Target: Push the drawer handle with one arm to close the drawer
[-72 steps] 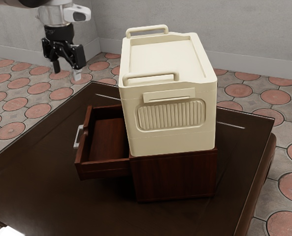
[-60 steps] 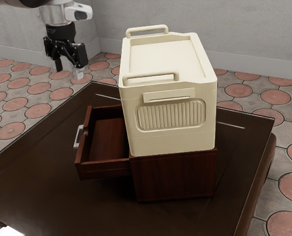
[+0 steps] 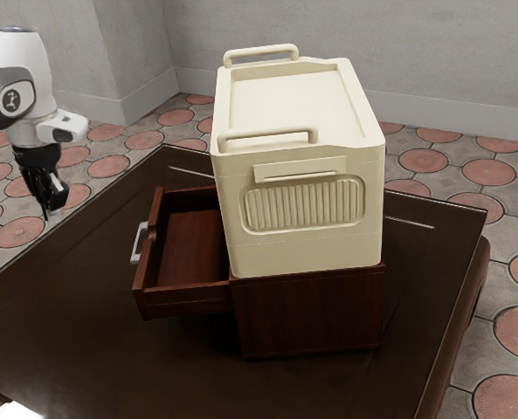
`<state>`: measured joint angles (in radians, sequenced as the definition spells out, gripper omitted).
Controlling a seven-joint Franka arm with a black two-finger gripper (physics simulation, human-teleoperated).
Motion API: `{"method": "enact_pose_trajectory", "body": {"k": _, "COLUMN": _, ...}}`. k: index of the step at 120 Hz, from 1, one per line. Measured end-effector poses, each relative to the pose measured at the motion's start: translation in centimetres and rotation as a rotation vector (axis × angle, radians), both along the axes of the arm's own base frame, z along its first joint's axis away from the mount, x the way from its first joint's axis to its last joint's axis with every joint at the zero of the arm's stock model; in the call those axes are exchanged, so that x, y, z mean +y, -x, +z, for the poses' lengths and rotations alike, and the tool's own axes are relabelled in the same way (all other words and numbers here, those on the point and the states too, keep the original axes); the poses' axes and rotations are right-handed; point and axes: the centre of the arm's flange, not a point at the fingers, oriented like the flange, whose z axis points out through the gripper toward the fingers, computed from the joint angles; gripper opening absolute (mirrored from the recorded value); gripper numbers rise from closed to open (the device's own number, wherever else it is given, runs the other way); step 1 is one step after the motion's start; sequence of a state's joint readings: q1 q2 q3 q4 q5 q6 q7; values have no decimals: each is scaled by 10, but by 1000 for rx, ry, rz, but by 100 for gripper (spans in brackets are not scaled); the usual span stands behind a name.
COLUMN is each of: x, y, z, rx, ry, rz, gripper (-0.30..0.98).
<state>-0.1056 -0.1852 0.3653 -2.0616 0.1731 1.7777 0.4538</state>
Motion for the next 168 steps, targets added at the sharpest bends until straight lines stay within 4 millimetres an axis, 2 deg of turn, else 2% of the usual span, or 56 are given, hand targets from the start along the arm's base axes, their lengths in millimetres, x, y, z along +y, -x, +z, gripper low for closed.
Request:
{"method": "enact_pose_trajectory", "body": {"k": 17, "x": 8, "y": -9, "z": -46, "rx": -39, "ry": -21, "rz": -181, "gripper": -6}}
{"method": "enact_pose_trajectory", "body": {"k": 35, "x": -1, "y": -29, "z": -87, "rx": -73, "ry": 14, "rz": -335, "gripper": -8}}
{"method": "enact_pose_trajectory", "body": {"k": 76, "x": -54, "y": -59, "z": -124, "rx": -109, "ry": 91, "rz": -636, "gripper": -10}}
{"method": "enact_pose_trajectory", "body": {"k": 87, "x": -67, "y": -67, "z": -127, "rx": -113, "ry": 95, "rz": -705, "gripper": -10}}
{"method": "enact_pose_trajectory", "body": {"k": 116, "x": -86, "y": -84, "z": -120, "rx": -157, "ry": 122, "rz": -808, "gripper": -10}}
{"method": "enact_pose_trajectory", "body": {"k": 147, "x": -135, "y": -107, "z": -123, "rx": -188, "ry": 167, "rz": -924, "gripper": -9}}
{"method": "enact_pose_trajectory", "body": {"k": 168, "x": -157, "y": -120, "z": -120, "rx": -215, "ry": 189, "rz": -973, "gripper": -10}}
